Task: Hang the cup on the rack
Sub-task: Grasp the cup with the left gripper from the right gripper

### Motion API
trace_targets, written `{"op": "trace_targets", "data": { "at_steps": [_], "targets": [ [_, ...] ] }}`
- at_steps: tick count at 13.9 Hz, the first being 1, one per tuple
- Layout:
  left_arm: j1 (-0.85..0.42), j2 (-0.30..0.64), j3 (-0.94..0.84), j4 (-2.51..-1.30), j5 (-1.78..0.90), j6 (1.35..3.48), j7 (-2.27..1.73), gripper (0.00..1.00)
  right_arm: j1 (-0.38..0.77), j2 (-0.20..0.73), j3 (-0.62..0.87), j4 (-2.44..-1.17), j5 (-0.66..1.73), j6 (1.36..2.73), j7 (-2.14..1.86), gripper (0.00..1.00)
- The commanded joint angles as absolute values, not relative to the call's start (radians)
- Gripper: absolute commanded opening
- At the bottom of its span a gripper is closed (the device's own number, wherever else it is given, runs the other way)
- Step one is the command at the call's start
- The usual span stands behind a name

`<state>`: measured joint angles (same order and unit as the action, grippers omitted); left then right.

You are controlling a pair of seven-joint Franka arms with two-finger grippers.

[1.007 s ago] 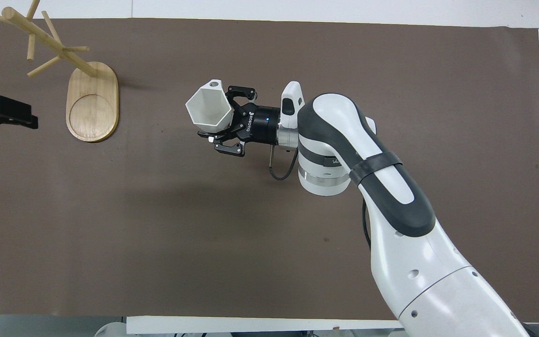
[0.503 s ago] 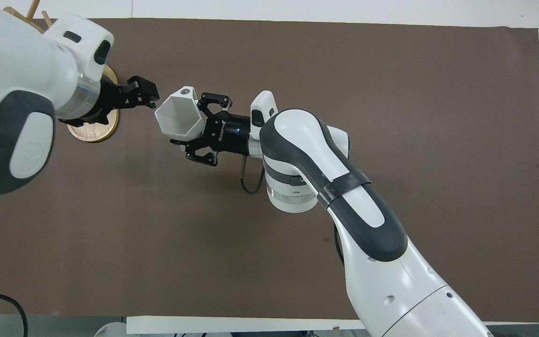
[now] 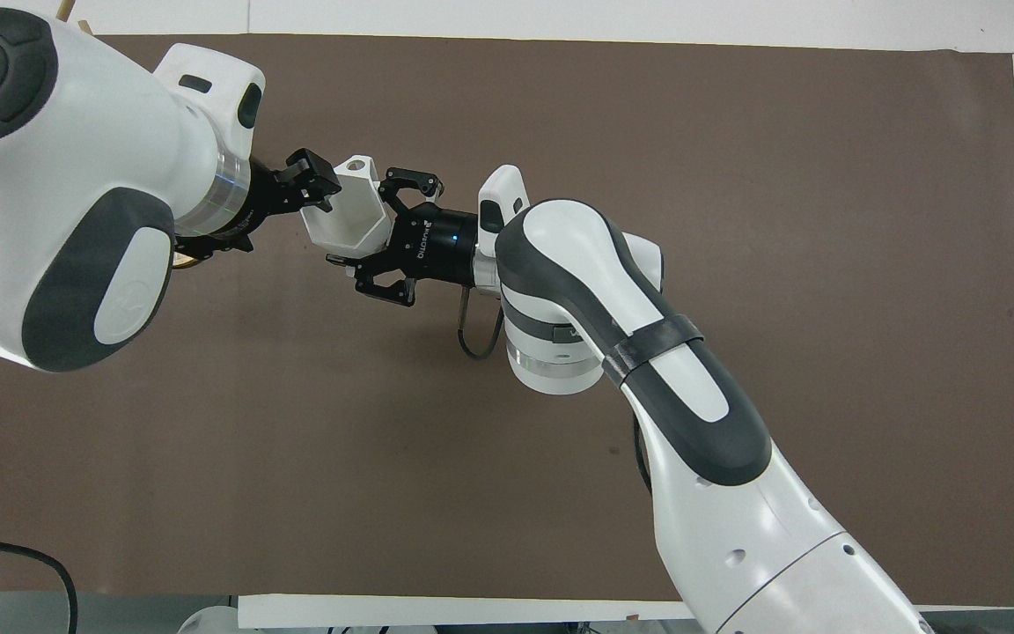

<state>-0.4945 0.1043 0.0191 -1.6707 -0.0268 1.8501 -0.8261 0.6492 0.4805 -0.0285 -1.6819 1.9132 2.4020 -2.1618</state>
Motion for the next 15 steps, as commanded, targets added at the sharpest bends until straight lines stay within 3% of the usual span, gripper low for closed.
{"op": "trace_targets", "data": {
  "at_steps": [1,5,9,10,11,15],
  "targets": [
    [-0.514,0.091,0.028,-1.727,-0.064,1.9,-0.851,0.0,0.643,0.489,-0.026,-1.663,1.934,2.411,-2.157,0.29],
    [-0.512,0.092,0.026,-1.726,-0.072,1.921,-0.844,0.0,0.643,0.489,-0.026,-1.663,1.936,2.41,-2.154,0.29],
    [-0.512,0.094,0.026,-1.726,-0.075,1.936,-0.847,0.0,0.641,0.491,-0.026,-1.663,1.937,2.416,-2.151,0.39],
    [-0.511,0.094,0.026,-1.723,-0.077,1.94,-0.85,0.0,0.638,0.491,-0.026,-1.664,1.939,2.416,-2.148,0.51],
    [-0.508,0.095,0.028,-1.72,-0.084,1.94,-0.85,0.0,0.635,0.491,-0.028,-1.667,1.937,2.415,-2.148,1.0],
    [-0.492,0.094,0.029,-1.717,-0.086,2.005,-0.915,0.0,0.556,0.476,-0.029,-1.716,1.925,2.334,-2.145,1.0]
  ]
}}
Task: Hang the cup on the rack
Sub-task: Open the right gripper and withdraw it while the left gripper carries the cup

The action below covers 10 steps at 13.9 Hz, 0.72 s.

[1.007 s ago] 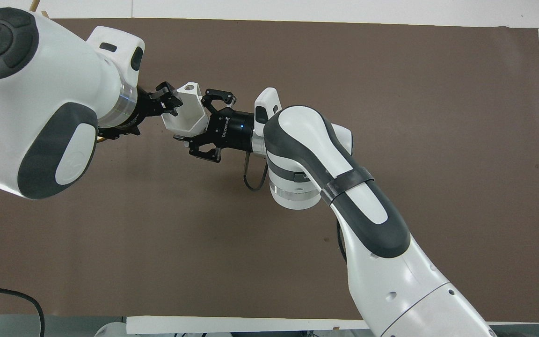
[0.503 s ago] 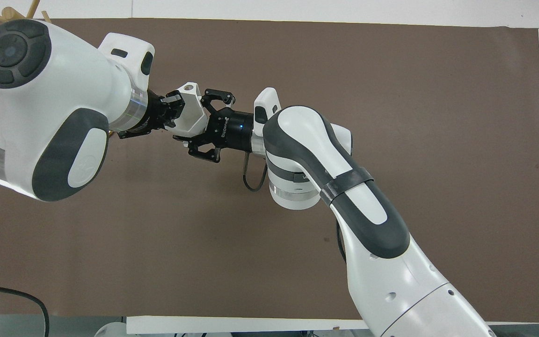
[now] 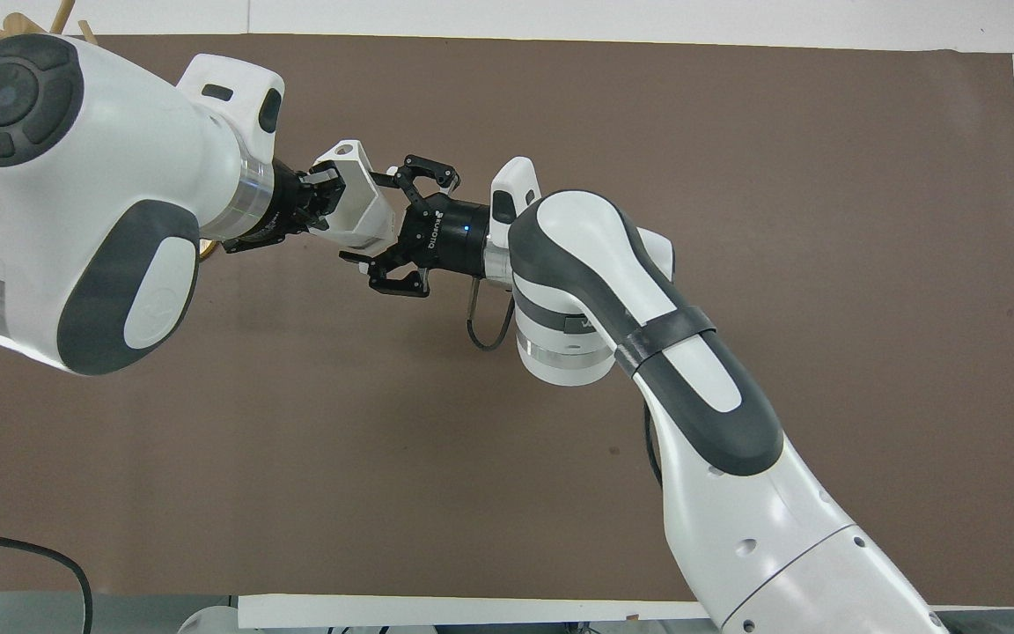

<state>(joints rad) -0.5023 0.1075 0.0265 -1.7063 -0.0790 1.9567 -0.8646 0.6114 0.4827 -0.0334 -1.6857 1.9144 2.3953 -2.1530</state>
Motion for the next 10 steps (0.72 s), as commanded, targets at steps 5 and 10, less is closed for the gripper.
{"op": "trace_targets", "data": {
  "at_steps": [5,10],
  "targets": [
    [-0.423,-0.01,0.034,-1.9,-0.086,2.301,-0.976,0.0,0.243,0.434,-0.031,-1.787,1.575,1.961,-2.143,1.0],
    [-0.362,-0.08,0.031,-2.101,-0.087,2.584,-0.971,0.0,-0.081,0.427,-0.038,-1.735,1.08,1.68,-2.016,1.0]
  ]
}}
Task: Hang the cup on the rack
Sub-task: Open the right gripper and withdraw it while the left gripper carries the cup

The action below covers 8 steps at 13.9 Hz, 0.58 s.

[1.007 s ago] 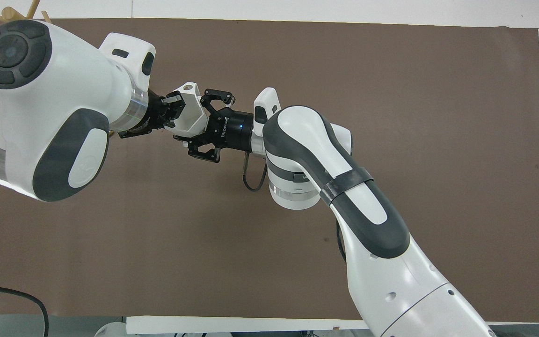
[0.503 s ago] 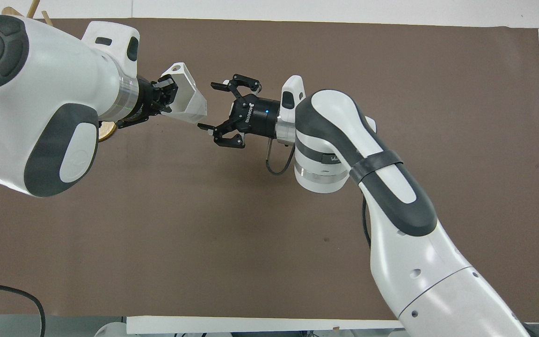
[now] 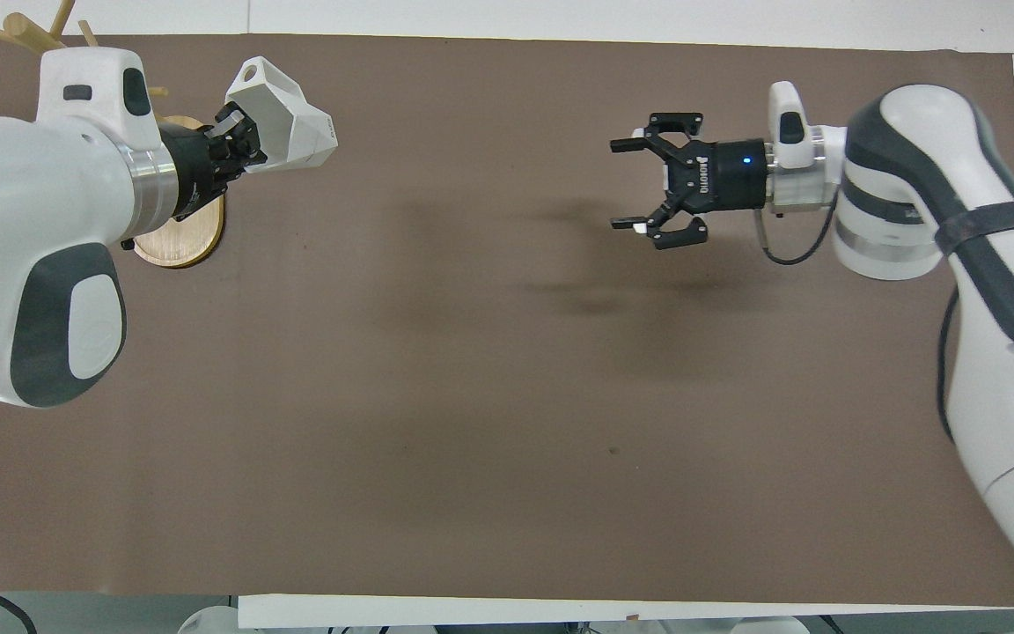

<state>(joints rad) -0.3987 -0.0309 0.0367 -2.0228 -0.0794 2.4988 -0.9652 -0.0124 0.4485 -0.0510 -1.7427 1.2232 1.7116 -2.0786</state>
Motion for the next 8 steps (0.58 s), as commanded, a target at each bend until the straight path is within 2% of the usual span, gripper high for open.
{"op": "trace_targets", "data": {
  "at_steps": [1,4,6,8],
  "targets": [
    [-0.35,-0.071,0.031,-2.108,-0.095,2.627,-0.968,0.0,-0.125,0.404,-0.037,-1.723,0.969,1.68,-1.987,1.0],
    [-0.318,0.017,0.031,-2.112,-0.123,2.805,-0.965,0.0,-0.198,0.286,-0.046,-1.689,0.688,1.69,-1.667,1.0],
    [-0.276,0.079,0.029,-2.123,-0.121,2.939,-0.965,0.0,-0.187,0.212,-0.045,-1.678,0.486,1.69,-1.434,1.0],
    [-0.259,0.115,0.029,-2.125,-0.121,2.967,-0.963,0.0,-0.16,0.186,-0.035,-1.634,0.343,1.683,-1.279,1.0]
  ]
}}
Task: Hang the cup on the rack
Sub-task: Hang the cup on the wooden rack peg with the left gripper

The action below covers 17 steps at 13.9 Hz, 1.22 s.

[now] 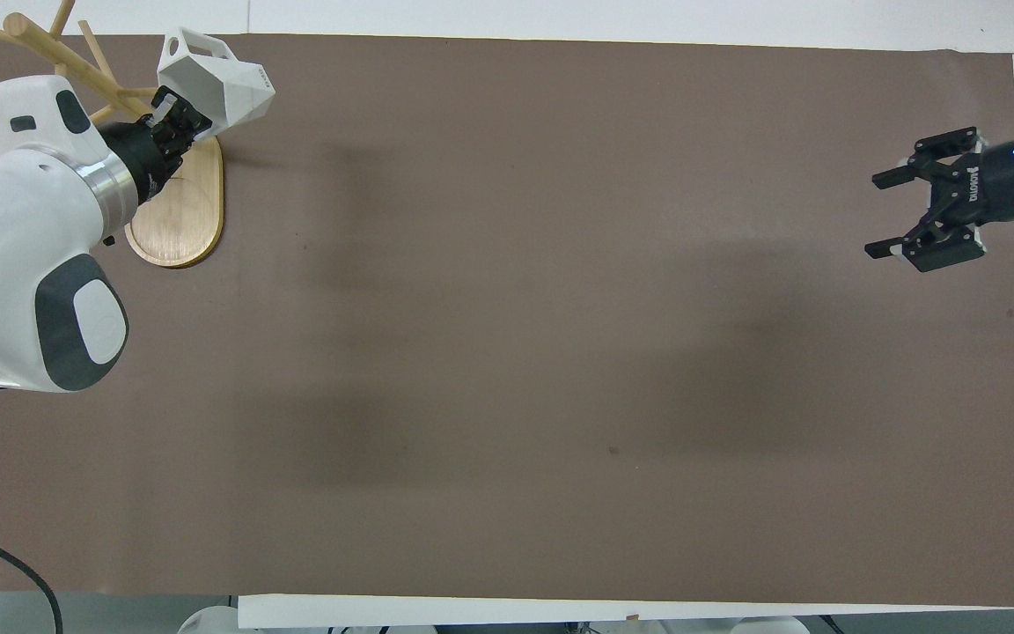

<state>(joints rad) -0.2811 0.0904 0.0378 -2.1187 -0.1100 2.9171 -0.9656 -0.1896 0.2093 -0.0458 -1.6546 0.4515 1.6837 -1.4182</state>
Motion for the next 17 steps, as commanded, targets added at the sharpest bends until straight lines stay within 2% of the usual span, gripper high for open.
{"op": "trace_targets", "data": {
  "at_steps": [1,5,7,11,14,17],
  "targets": [
    [-0.249,0.12,0.029,-2.126,-0.121,2.974,-0.963,0.0,-0.146,0.169,-0.035,-1.629,0.293,1.675,-1.197,1.0],
    [-0.238,0.121,0.028,-2.157,-0.123,2.99,-0.963,0.0,-0.111,0.091,-0.026,-1.599,0.123,1.545,-0.756,1.0],
    [-0.233,0.112,0.028,-2.192,-0.123,3.008,-0.963,0.0,-0.065,0.081,-0.018,-1.571,0.033,1.494,-0.48,1.0],
    [-0.212,0.11,0.028,-2.201,-0.124,3.017,-0.968,0.0,-0.024,0.049,-0.021,-1.559,0.04,1.421,-0.183,1.0],
    [-0.187,0.11,0.028,-2.223,-0.124,3.016,-0.966,0.0,0.011,-0.018,-0.038,-1.598,0.034,1.44,0.019,1.0],
    [-0.158,0.104,0.029,-2.229,-0.124,3.007,-0.968,0.0,0.011,-0.023,-0.095,-1.617,0.029,1.44,0.029,1.0]
  ]
}}
